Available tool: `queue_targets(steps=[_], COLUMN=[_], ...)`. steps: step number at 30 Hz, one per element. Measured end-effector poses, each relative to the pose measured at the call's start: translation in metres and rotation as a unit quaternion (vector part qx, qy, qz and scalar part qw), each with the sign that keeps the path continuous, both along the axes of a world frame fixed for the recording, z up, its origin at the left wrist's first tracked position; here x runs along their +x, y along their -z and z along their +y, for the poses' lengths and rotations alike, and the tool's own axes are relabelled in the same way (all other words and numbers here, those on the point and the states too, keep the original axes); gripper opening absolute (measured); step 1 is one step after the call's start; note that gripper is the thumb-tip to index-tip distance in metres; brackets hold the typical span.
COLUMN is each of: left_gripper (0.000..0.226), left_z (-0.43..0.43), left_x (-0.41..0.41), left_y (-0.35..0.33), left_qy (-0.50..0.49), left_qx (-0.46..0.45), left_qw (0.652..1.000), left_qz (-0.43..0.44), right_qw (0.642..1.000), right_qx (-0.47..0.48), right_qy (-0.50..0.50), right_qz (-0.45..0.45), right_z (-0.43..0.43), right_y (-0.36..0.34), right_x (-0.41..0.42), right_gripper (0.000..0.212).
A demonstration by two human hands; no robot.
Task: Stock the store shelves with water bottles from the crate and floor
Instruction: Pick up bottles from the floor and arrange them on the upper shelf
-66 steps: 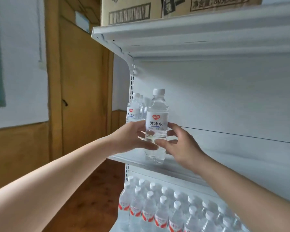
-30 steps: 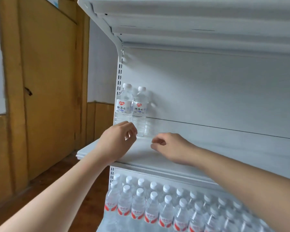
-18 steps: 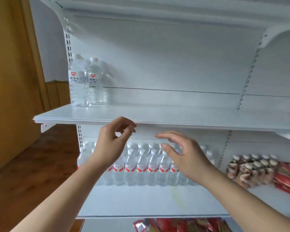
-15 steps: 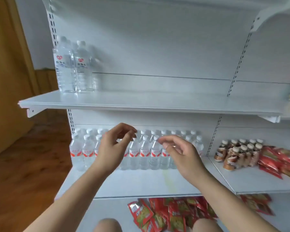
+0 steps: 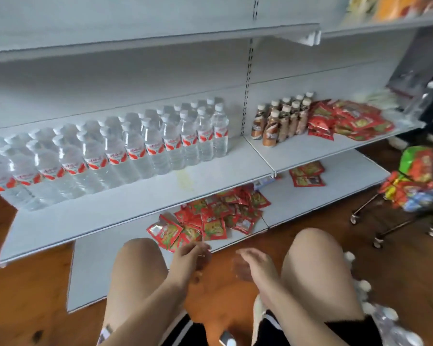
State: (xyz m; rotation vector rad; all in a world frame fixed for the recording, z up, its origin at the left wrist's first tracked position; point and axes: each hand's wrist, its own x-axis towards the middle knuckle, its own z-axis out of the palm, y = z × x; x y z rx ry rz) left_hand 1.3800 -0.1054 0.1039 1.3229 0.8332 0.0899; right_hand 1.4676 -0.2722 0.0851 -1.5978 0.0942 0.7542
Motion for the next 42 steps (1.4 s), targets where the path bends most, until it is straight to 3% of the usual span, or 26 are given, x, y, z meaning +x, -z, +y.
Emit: queue_targets(steps=[3,7,12,17,25,36,42], left_gripper=[0.011,0.014,0.014,0.016,0.018,0.014,0.016], left_z=[-0.024,-0.051,-0.092,-0.137,-0.203,-0.271,-0.321], left_x=[0.017,0.036,0.053,0.069,0.091,0.091,0.118], left_y=[0.009,0.005,0.012,0.017,0.022,0.038,0.065], left_qy=[0.033,0.149,0.246,0.370,0.486,0.622,0.633], left_qx=[-0.017,0.023,0.000,0.007,0.027,0.090,0.131], left_qw=[0.999,0.988,0.969,0.929,0.873,0.778,0.760], left_qz=[0.032,0.021,0.005,-0.010,-0.006,0.012,0.061], right_qw=[0.999,0.993,0.979,0.958,0.924,0.896,0.896], right_qx=[-0.002,-0.040,-0.074,-0.111,-0.143,-0.175,-0.265], right_qy=[0.035,0.105,0.178,0.252,0.353,0.401,0.343], right_qz=[-0.018,-0.033,-0.073,-0.077,-0.040,0.076,0.093], right_z=[-0.024,-0.056,-0.093,-0.138,-0.187,-0.230,-0.273], right_y=[-0.004,-0.004,-0.014,-0.018,-0.013,0.038,0.092], right_x=[0.003,-0.006,-0.027,-0.052,-0.076,-0.103,-0.064], right_gripper=[0.018,0.016,0.011,0.011,0.011,0.014,0.010])
